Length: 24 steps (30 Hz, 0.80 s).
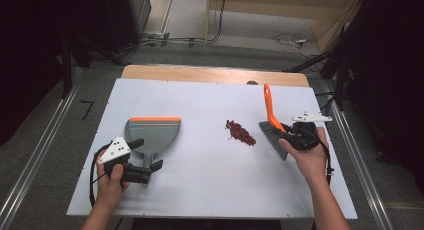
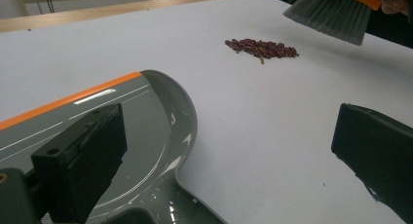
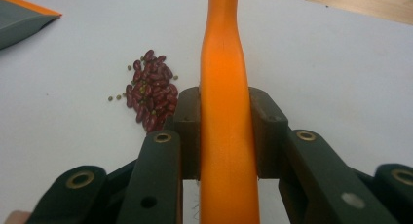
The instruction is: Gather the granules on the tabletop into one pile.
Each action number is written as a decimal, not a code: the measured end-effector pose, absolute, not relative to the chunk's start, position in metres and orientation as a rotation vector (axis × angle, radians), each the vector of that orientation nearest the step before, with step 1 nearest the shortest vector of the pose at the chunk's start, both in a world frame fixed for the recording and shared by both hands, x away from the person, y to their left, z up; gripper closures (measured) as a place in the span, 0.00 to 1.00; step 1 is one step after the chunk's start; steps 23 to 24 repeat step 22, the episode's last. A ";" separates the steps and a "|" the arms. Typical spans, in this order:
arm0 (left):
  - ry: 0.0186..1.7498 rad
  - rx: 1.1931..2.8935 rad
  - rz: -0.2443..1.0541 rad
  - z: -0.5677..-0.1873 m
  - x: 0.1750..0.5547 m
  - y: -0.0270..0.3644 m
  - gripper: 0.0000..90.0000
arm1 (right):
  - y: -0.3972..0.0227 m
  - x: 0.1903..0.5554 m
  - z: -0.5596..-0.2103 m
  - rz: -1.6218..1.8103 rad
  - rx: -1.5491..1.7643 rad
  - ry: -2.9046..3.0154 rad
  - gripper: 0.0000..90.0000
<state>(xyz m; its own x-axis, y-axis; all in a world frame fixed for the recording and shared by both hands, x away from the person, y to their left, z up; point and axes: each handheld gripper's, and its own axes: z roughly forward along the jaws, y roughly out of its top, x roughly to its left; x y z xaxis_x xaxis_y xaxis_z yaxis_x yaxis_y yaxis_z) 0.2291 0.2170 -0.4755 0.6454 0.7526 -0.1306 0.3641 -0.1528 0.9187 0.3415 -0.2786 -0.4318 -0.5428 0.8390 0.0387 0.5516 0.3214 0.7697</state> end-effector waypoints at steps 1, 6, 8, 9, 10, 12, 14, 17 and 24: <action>0.905 1.753 0.438 -0.475 0.229 0.217 0.00 | -0.281 0.339 -0.432 1.083 1.243 2.222 0.76; 0.901 1.740 0.443 -0.474 0.228 0.218 0.00 | -0.293 0.324 -0.436 1.107 1.276 2.201 0.76; 0.896 1.744 0.444 -0.474 0.227 0.218 0.00 | -0.297 0.317 -0.438 1.125 1.287 2.191 0.76; 0.894 1.743 0.443 -0.474 0.227 0.218 0.00 | -0.299 0.313 -0.439 1.137 1.293 2.188 0.76; 0.891 1.742 0.443 -0.474 0.227 0.217 0.00 | -0.301 0.310 -0.440 1.147 1.300 2.184 0.76; 0.883 1.740 0.443 -0.474 0.226 0.217 0.00 | -0.306 0.303 -0.442 1.159 1.313 2.178 0.76; 0.878 1.730 0.432 -0.474 0.226 0.217 0.00 | -0.311 0.297 -0.444 1.163 1.321 2.175 0.76; 0.875 1.694 0.420 -0.472 0.225 0.220 0.00 | -0.316 0.291 -0.447 1.168 1.345 2.169 0.76; 0.892 1.658 0.440 -0.471 0.225 0.223 0.00 | -0.317 0.291 -0.450 1.175 1.355 2.164 0.76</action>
